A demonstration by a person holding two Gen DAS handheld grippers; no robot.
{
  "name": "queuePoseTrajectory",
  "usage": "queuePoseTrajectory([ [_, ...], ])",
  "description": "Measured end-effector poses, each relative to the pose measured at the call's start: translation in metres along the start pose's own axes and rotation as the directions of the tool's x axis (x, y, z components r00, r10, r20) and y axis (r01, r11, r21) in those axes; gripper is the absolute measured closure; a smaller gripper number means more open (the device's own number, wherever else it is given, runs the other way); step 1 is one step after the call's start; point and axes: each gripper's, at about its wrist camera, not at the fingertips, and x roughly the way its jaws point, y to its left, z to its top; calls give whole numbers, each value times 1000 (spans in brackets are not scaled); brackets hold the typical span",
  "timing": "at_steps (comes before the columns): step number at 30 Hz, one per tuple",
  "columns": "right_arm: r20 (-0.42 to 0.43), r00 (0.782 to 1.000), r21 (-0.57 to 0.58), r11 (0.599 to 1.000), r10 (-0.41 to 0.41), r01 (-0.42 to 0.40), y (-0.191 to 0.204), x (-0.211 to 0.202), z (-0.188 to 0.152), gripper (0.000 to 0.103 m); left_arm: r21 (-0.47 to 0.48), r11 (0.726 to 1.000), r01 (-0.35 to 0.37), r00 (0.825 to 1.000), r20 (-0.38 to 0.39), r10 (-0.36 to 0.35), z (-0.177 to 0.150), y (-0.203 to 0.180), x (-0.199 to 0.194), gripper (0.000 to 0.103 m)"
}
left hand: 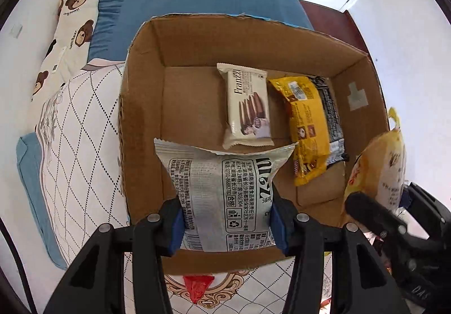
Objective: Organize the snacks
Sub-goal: 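Carry both bags into the cardboard box and open both tools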
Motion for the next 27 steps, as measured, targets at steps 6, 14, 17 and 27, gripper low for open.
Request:
queuePoseTrajectory([
  [6,-133,990,26,999,35,-32,8,72,10,50,-17,1000,-11,995,-99,9,15,15,34,55],
  [14,-280,959,93,995,50,-25,-8,112,-2,8,-29,999,20,996,-87,-22,11,18,44,20],
  [17,-263,965,85,996,6,17,-14,106,-1,8,-40,999,15,999,-50,-17,6,18,38,20],
  [27,-118,970,-20,977,-212,212,-17,58,-14,8,-31,998,-47,986,159,51,-30,5,-7,19],
])
